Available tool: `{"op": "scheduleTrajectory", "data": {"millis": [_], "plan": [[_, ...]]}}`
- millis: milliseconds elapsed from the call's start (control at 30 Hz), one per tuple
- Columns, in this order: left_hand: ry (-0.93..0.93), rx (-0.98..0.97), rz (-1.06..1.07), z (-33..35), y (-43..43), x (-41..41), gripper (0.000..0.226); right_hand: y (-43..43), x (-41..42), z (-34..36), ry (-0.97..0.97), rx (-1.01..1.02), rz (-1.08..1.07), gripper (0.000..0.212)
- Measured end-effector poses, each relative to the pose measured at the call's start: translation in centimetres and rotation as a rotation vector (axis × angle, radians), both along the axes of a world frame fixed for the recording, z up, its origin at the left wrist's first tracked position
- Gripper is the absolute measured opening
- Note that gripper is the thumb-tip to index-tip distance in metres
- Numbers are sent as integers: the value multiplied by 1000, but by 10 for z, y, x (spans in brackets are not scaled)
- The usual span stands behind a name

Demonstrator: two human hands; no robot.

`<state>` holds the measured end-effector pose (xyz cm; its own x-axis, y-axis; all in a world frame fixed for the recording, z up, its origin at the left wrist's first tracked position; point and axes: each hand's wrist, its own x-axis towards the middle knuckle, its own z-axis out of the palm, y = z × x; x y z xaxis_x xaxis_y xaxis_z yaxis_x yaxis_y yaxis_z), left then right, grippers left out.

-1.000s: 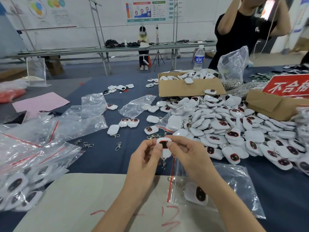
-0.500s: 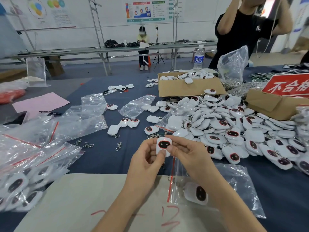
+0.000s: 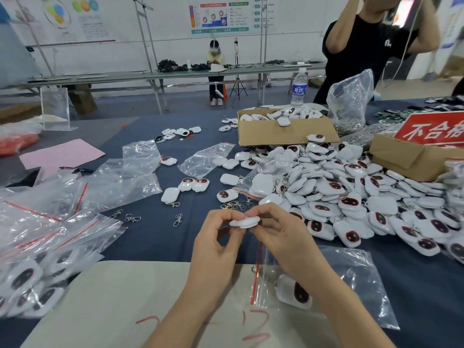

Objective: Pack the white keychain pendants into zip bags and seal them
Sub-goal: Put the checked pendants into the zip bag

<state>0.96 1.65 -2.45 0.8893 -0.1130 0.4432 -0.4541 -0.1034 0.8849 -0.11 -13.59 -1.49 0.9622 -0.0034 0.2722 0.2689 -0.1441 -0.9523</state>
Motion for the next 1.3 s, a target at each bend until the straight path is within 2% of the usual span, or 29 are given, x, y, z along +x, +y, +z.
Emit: {"op": "scheduleTrajectory", "data": {"millis": [133,233,267,400,533,633,767,867,1033,1100,1167,1300], "plan": [[-85,91,53,-2,2,1,46,1,-1,2,23,16,36,28],[-131,91,50,-3,0,-3,37,2,-1,4,11,95,32,19],[-110,50,30,-3,-1,-5,30,1,-1,5,9,131,25,18],[165,-149,-63,1,0,-2,22,-4,-2,8,54,229,58,15],[210,-139,-104,4,2,2,27,-7,-4,8,68,335,128,29],[196,-136,-96,2,2,2,35,-7,-3,9,41,305,155,45],[165,-117,-88,1,3,3,39,-8,-3,9,30,282,159,49],[165,-116,-75,0,3,3,44,-8,-4,11,34,282,162,47],[152,-150,-82,1,3,2,31,-8,-4,10,31,287,145,45],[129,-124,-79,2,3,0,21,-8,-2,8,33,230,73,34],[97,-82,-64,2,3,-2,23,-9,0,7,45,174,5,22],[58,12,-56,1,4,-4,19,-5,1,5,48,250,-30,16]]}}
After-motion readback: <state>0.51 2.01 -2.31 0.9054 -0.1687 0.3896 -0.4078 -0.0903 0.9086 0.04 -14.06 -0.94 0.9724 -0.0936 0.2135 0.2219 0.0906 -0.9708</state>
